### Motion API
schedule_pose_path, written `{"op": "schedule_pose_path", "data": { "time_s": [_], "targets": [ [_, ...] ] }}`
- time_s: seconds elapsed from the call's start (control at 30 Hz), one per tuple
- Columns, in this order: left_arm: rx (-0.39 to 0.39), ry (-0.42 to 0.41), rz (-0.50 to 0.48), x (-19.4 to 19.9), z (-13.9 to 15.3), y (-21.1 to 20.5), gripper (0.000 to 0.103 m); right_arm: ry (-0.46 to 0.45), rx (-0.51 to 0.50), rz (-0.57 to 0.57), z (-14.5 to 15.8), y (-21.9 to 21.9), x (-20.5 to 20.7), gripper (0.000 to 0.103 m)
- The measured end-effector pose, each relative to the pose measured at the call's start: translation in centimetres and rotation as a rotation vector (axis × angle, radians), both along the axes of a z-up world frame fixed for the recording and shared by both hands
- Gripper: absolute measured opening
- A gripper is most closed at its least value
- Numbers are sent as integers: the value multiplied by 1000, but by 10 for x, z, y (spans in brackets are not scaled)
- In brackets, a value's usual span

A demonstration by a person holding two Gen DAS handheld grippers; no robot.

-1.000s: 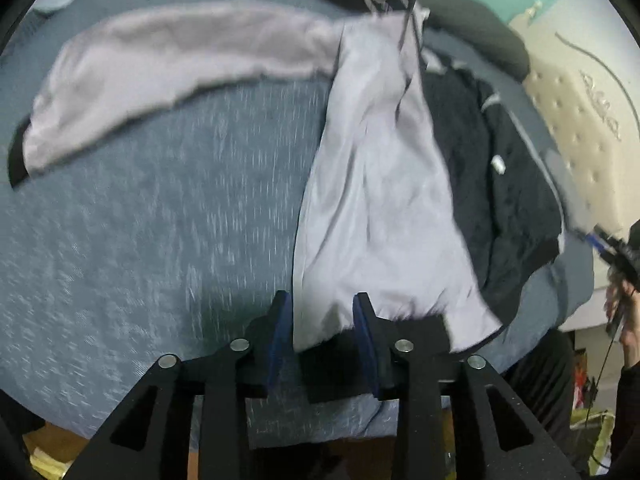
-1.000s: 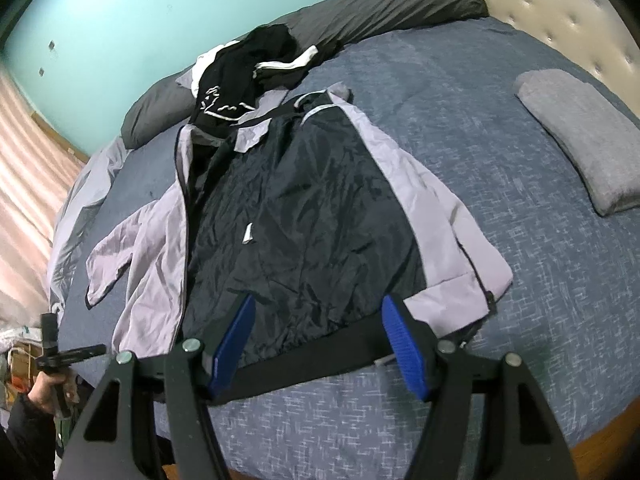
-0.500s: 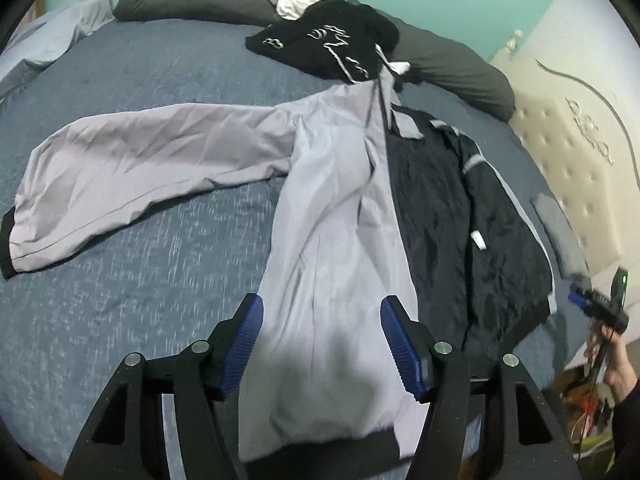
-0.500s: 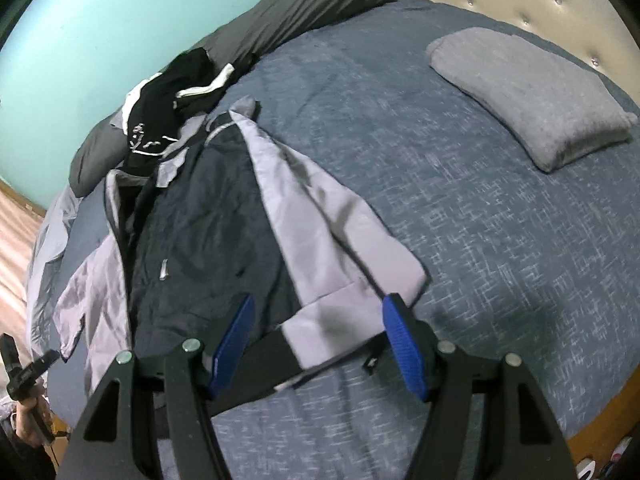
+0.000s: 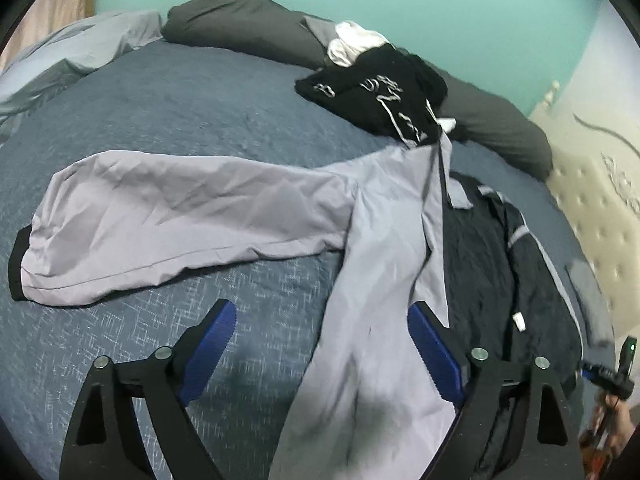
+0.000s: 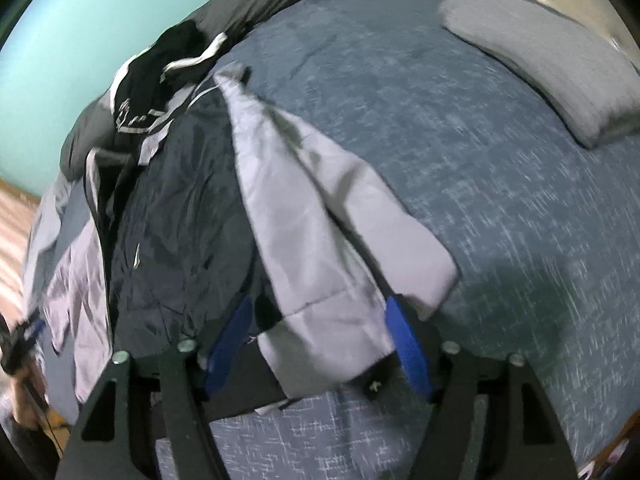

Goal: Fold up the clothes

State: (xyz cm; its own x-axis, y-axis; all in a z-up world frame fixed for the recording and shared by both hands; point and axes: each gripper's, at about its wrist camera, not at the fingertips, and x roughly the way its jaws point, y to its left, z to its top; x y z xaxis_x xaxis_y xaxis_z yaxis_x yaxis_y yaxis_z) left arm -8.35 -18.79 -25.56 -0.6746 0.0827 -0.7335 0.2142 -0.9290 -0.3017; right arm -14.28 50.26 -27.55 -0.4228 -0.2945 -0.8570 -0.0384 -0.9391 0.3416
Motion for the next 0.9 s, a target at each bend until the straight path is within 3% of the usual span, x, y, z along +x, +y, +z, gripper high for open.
{"op": "schedule_pose_path", "data": {
  "time_s": [0.13,0.23,0.43,0.57,0.9],
  "targets": [
    [-18,8,1,4,-8,-2,95,7,45,41,-2,-12,-1,25],
    [-34,12,0,7,-13,-2,98,22,68,53,-3,-17,0,13],
    [-64,21,-9,12,-24,-3,100,72,99,91,13,-33,1,8],
    [-77,29,-28,13,-29,1,101,137,87,179,35,-64,4,7],
    [-93,77,3,19,-24,-3,103,231,-30,502,71,-208,1,6]
  ]
}}
